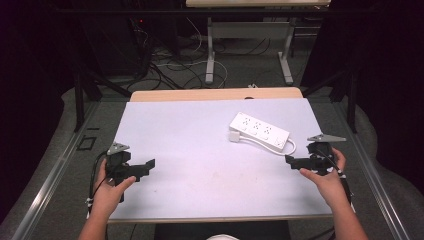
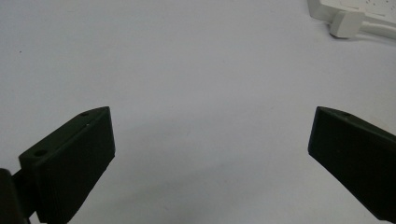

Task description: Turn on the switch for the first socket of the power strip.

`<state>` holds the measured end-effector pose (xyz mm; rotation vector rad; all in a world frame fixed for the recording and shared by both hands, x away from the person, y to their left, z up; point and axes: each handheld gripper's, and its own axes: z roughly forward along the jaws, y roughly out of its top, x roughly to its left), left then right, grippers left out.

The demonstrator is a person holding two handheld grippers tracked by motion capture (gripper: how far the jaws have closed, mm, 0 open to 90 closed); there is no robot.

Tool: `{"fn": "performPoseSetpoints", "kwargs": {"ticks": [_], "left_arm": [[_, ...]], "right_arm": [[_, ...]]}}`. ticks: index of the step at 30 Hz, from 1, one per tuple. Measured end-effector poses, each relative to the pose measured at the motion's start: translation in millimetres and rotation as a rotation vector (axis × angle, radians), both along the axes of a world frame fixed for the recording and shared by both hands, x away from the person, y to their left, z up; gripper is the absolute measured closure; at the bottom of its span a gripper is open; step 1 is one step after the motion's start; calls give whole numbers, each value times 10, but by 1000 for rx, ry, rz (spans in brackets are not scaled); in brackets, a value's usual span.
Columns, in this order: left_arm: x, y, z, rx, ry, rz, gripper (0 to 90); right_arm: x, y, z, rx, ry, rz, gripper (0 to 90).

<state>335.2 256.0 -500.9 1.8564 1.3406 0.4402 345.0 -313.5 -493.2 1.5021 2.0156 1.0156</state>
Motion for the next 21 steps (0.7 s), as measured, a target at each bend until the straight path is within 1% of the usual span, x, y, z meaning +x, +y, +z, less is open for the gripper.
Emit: {"fn": "performPoseSetpoints", "kwargs": {"ticks": [1,2,3,4,6,7,8,9,10,12,14,15,16,18,19,20,21], "left_arm": [[-7,-1,12,4,7,-3,4],[-8,-8,12,3,1,0,4],[-11,-6,19,9,9,-3,4],[-13,-15,18,1,11,0,6],[-20,-18,25,10,7,-5,9],[-20,-18,25,10,7,-5,10],[-36,-23,38,-2,14,2,11],[-36,-23,38,-2,14,2,11],[-43,-18,48,2,6,4,12],[-54,-18,52,-1,0,10,13],[-57,-17,54,-5,-3,12,13],[-61,-13,58,-5,-6,16,13],[-64,-9,64,-6,-4,16,13],[-69,-2,75,-7,5,14,13],[-73,3,73,-5,-2,16,13],[-73,3,73,-5,-2,16,13],[-75,4,72,-7,-3,19,13]], "right_arm": [[0,0,0,0,0,0,0],[-6,-11,13,-4,-7,6,0],[-8,-14,20,-4,-10,5,0],[-6,-31,14,-9,-17,8,0],[-5,-31,-5,-4,-12,9,0],[1,-39,-12,-14,-16,7,0],[7,-35,-18,-11,-10,8,0],[14,-35,-22,-14,-9,12,0],[22,-26,-26,-8,-11,17,0],[29,13,-25,5,-1,34,0],[31,36,-22,0,1,41,0],[32,79,-19,-22,-3,55,0],[32,79,-19,-22,-3,55,0],[28,115,-11,-32,11,70,8],[30,135,1,-55,16,79,9],[30,135,1,-55,16,79,9],[37,149,21,-72,24,85,9]]}}
